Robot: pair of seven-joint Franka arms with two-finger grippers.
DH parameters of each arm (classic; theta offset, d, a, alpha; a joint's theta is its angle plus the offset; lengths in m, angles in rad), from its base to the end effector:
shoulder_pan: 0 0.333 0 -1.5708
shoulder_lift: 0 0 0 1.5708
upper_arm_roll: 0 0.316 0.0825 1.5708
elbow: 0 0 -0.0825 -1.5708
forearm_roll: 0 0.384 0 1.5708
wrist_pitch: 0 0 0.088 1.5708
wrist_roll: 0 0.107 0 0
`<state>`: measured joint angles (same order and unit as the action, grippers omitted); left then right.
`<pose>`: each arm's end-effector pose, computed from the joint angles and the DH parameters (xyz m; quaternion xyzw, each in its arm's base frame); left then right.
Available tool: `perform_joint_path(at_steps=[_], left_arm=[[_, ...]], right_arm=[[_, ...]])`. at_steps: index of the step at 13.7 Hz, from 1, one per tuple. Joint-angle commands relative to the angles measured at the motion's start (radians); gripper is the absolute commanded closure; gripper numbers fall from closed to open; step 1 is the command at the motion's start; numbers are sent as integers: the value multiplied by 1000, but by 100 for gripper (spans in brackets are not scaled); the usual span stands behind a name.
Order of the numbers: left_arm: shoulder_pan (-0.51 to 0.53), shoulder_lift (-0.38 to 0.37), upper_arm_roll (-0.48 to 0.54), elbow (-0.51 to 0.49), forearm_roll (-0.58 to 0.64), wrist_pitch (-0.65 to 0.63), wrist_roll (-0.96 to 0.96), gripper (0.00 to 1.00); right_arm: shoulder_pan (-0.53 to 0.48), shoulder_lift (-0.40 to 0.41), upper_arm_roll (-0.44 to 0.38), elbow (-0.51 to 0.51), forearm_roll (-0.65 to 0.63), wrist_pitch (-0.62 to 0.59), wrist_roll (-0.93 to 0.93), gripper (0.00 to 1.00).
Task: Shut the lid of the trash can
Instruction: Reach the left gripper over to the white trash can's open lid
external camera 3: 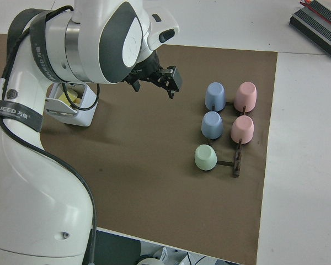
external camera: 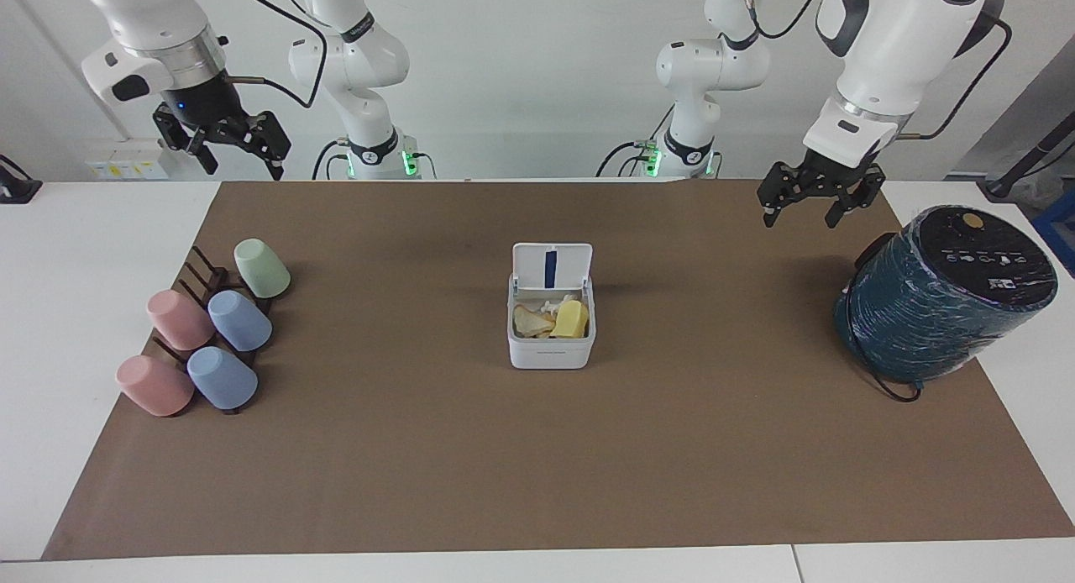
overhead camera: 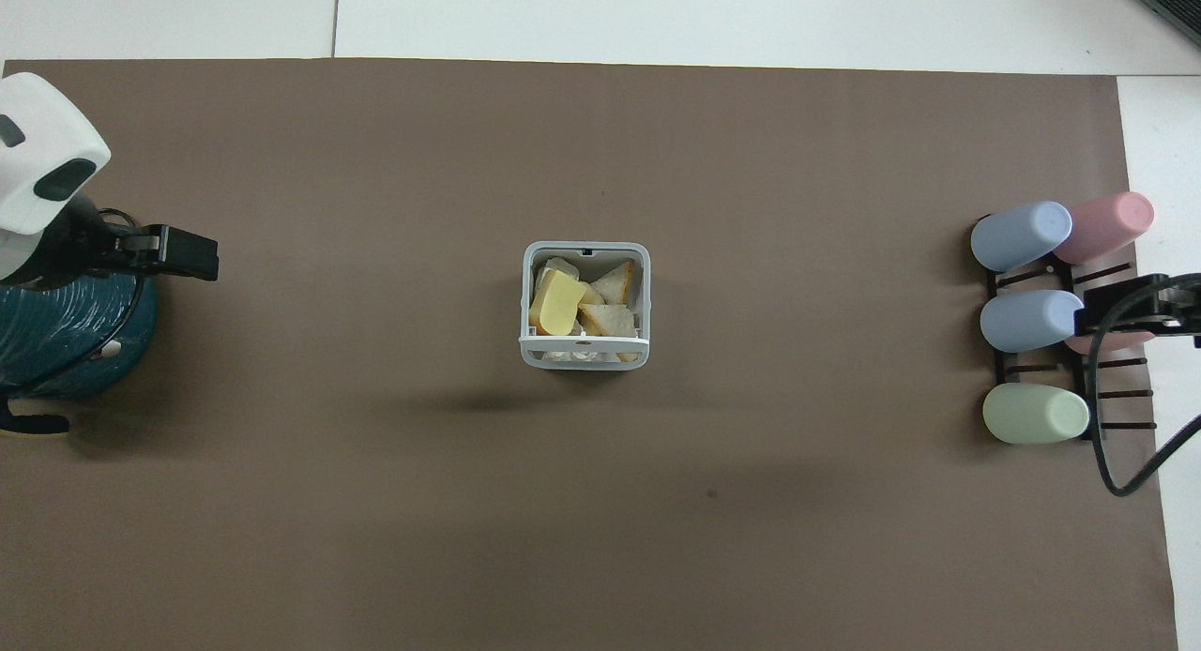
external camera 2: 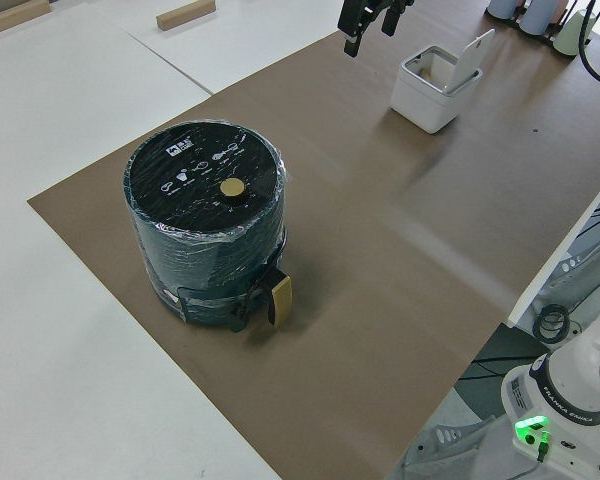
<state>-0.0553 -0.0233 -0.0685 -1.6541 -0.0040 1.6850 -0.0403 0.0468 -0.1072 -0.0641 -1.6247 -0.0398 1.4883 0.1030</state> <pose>0.5527 -0.0696 0.6081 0.9988 -0.0416 0.0269 0.0034 0.5120 -0.0154 0.6493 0.9979 -0.0612 -0.0140 0.0170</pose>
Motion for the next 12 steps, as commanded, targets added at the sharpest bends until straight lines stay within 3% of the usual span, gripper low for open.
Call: perform_joint_path(at_steps=[1,8,12], left_arm=[[12,-20,-2,-16,-4,10,14,0],[-12,-20,-26,-18,-5,2,-6,0],[-95,-26,-33,-30,-7,4,-94,0]], right_arm=[[-5,-19,1,-15,21,-8,-25,0],[-5,-19,1,-15,21,-8,-25,0],[-5,-19,1,-15,21,-8,-25,0]])
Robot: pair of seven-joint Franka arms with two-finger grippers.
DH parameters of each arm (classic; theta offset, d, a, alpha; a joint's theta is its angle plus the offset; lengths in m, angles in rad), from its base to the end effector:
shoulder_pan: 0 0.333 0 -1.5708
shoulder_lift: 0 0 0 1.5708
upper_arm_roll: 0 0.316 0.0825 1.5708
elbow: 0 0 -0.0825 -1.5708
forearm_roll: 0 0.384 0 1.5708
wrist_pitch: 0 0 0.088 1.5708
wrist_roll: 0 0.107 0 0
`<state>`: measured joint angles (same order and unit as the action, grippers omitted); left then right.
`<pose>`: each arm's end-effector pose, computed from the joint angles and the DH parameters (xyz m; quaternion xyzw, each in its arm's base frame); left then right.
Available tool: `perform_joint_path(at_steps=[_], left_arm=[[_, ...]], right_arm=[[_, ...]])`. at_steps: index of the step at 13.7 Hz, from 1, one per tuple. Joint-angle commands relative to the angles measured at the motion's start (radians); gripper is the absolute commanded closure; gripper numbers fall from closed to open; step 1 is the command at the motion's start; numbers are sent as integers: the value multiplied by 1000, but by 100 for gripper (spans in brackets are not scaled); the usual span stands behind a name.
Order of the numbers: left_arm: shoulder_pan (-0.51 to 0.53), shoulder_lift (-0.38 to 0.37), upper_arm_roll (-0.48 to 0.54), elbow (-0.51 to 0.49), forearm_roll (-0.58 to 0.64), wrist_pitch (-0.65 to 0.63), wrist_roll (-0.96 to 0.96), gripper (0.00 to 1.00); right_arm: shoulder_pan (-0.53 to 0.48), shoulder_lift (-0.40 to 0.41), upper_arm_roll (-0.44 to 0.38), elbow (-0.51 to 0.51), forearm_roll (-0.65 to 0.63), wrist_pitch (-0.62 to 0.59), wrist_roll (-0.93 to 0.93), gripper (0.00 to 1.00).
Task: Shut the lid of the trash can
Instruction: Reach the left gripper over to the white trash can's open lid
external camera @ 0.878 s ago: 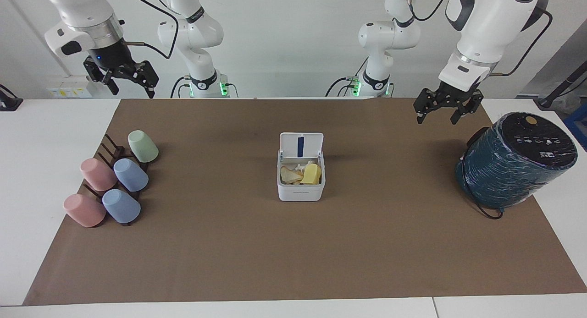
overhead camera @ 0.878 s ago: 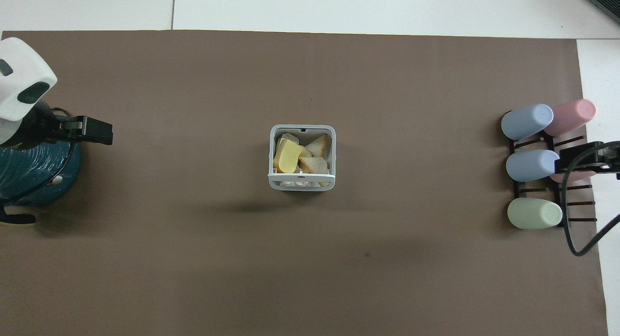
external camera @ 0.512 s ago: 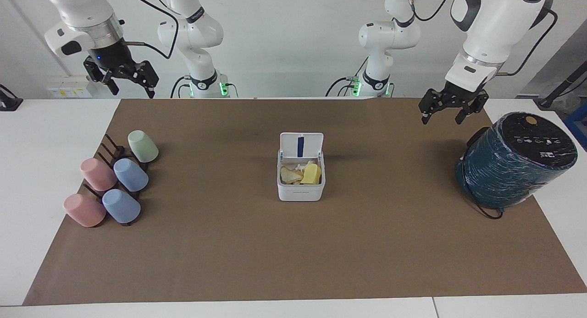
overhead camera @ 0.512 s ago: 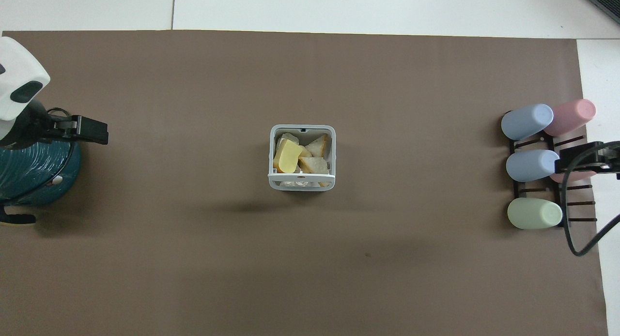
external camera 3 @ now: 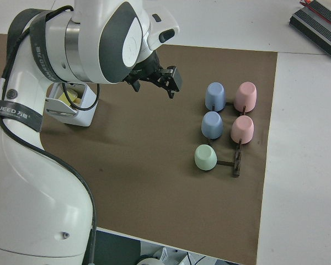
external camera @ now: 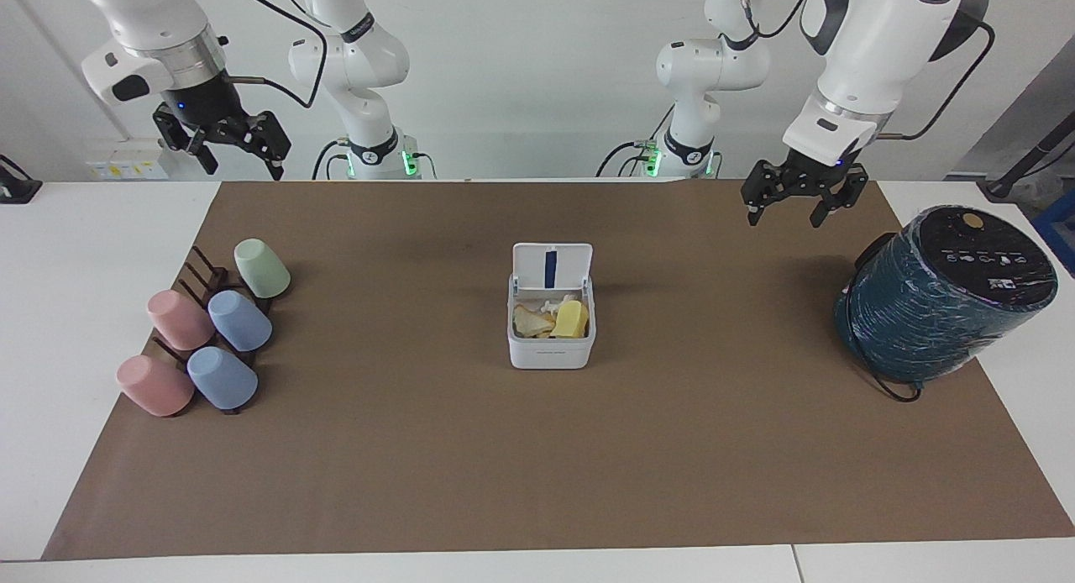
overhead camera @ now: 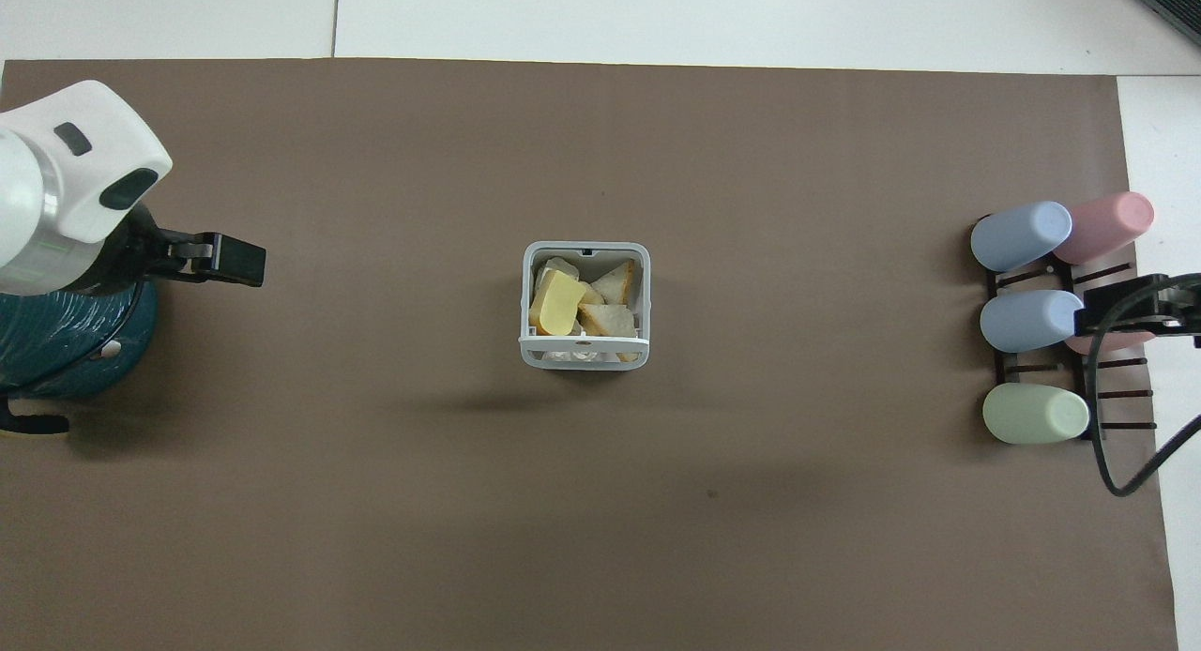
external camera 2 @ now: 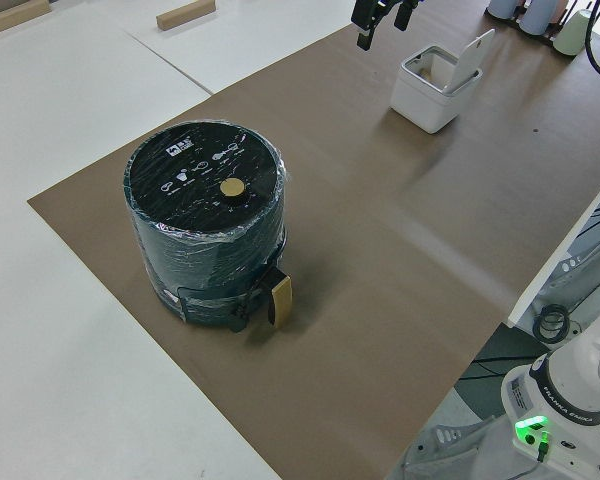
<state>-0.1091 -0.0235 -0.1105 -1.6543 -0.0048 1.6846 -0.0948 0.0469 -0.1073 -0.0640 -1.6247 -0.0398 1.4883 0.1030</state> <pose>0.5433 -0.1225 0.6080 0.9977 -0.0621 0.0263 0.0053 0.5120 -0.0153 0.6493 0.9979 -0.0611 -0.0139 0.0170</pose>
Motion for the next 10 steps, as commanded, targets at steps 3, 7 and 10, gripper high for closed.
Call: perform_joint_path(at_steps=[3,7,10], left_arm=[[-148,-41,9,-59,-6,29,-182,0],[-276,-70,8,-182,-12,124,-362,0],[-328,-70,8,-209,-61,145,-431,33]], right_arm=[[-5,-19,1,-15,21,-8,-25,0],[-5,-19,1,-17,21,-8,-25,0],[-5,-19,1,-15,21,-8,-25,0]])
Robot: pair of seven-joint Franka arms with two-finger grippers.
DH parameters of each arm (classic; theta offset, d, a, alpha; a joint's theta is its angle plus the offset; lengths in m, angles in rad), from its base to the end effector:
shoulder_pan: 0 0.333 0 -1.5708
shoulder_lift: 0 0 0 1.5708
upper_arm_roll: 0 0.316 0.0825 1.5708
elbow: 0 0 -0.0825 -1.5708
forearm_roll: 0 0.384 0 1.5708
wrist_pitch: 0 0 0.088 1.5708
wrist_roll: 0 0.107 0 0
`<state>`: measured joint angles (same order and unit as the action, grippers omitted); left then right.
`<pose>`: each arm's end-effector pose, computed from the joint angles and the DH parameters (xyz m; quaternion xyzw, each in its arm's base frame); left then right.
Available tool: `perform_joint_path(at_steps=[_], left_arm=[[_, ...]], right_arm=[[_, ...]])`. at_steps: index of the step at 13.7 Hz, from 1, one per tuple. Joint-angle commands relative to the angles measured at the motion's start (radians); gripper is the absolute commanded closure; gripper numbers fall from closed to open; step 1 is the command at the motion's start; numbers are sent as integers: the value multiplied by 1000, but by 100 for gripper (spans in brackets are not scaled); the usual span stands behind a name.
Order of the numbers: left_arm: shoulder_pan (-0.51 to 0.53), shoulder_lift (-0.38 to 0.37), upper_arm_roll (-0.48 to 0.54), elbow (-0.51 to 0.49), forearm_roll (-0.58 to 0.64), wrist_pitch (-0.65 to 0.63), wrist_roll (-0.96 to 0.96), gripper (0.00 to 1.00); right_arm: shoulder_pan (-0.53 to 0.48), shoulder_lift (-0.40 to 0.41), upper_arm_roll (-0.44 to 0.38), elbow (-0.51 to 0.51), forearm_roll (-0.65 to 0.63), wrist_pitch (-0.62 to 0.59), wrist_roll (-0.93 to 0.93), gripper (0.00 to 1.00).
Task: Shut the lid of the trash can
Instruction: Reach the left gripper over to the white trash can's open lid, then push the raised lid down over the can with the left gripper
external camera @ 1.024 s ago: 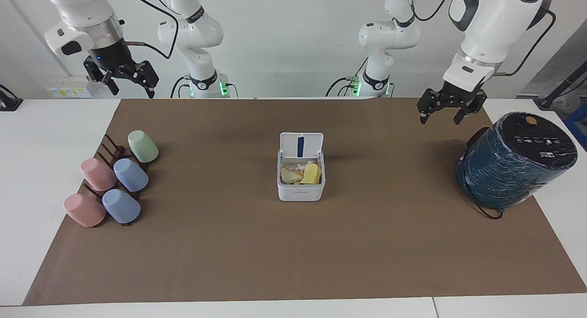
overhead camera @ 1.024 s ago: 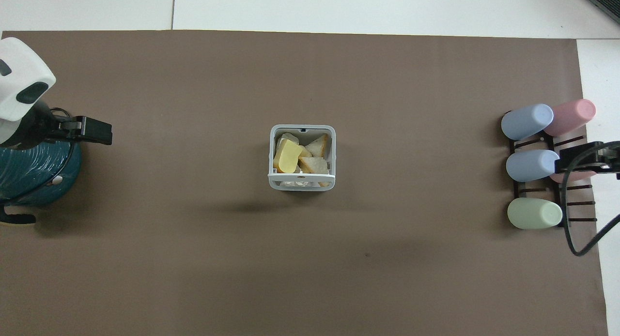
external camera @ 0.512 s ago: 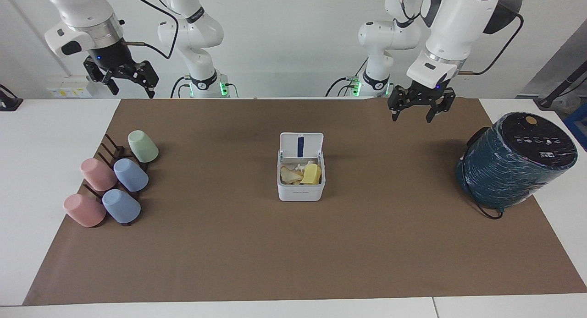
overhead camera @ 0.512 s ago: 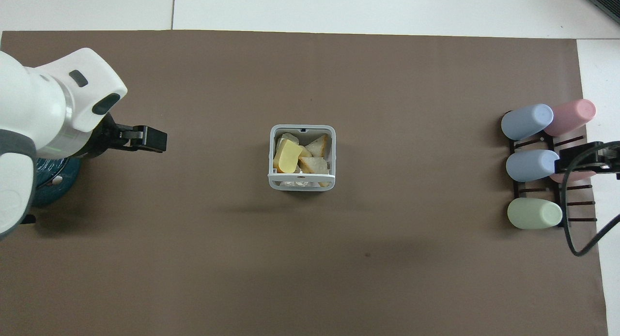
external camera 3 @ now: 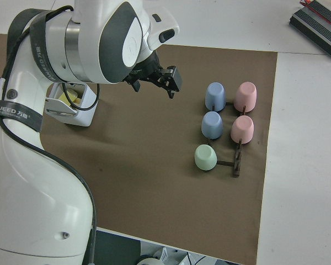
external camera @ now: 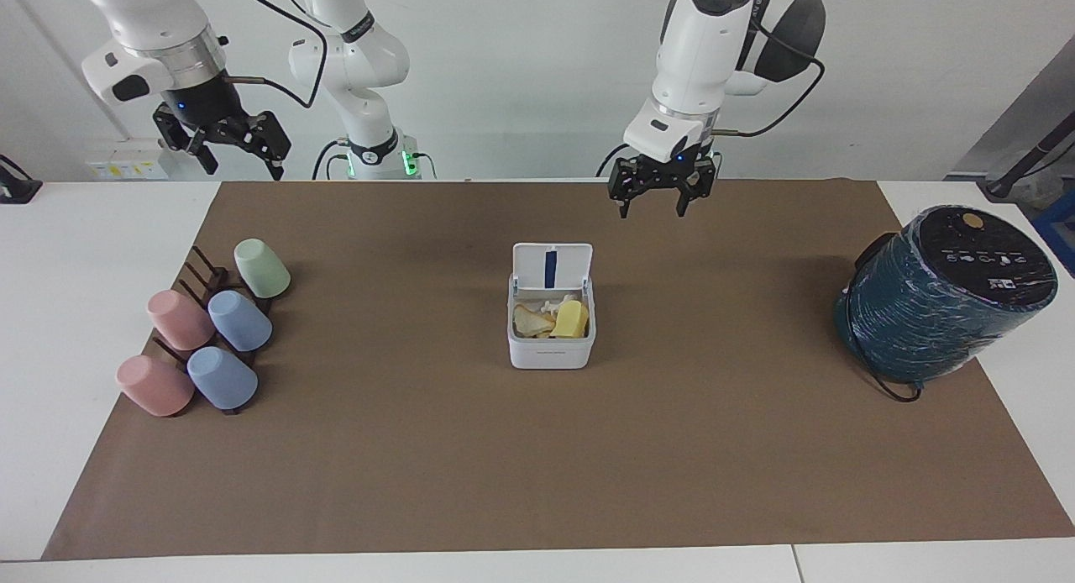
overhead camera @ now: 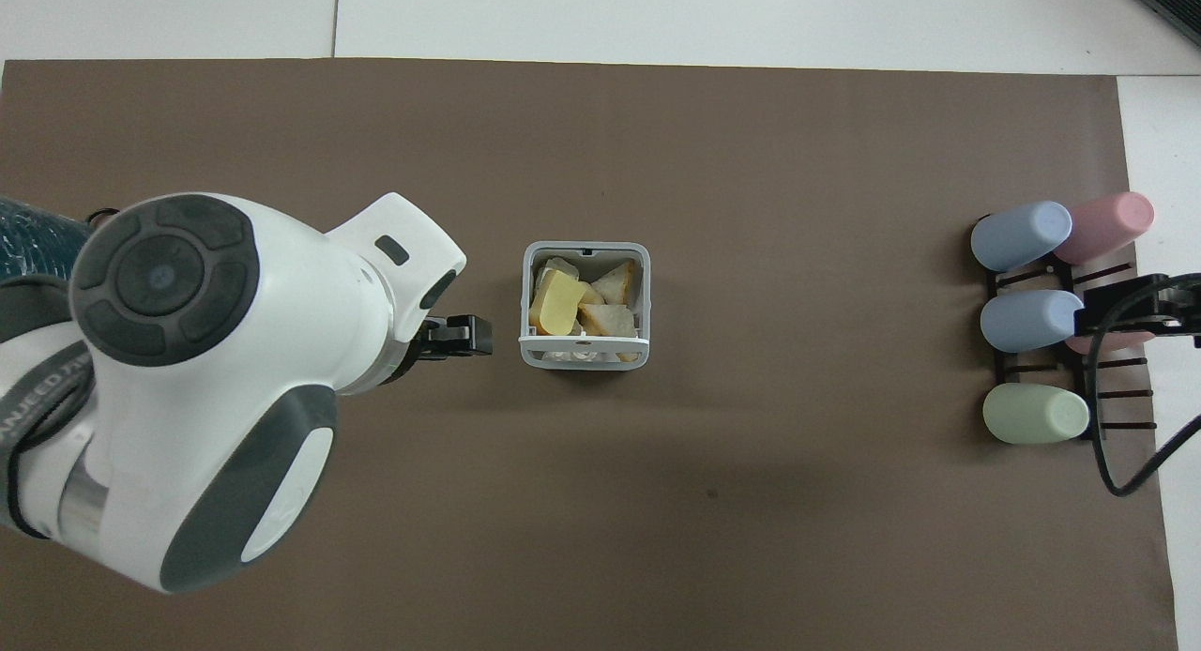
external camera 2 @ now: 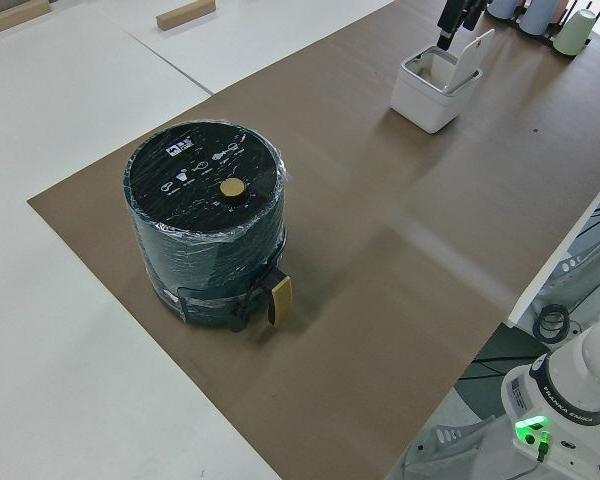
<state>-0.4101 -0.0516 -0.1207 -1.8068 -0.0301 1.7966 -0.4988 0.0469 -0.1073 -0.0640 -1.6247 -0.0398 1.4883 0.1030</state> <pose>0.4734 -0.2823 0.5601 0.9996 -0.0129 0.0121 0.0202 0.5120 -0.0153 0.6493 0.9979 -0.0611 -0.0139 0.0170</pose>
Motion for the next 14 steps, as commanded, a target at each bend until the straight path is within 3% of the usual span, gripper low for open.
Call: perform_joint_path(at_steps=[1,5,8,10,14], left_arm=[[-47,-42,18,-63,-50,47,-49,47],[-147,-22,18,-152,-63,222,-226,78],[-182,4,18,-181,-63,331,-311,95],[-181,16,18,-181,-63,366,-313,100],[-168,71,18,-175,-94,510,-316,100]], right_arm=[[-5,-19,1,-15,21,-10,-25,0],[-5,-19,1,-15,21,-8,-25,0],[-5,-19,1,-15,21,-8,-25,0],[-5,-19,1,-15,21,-8,-25,0],[-5,-19,1,-15,21,-8,-25,0]])
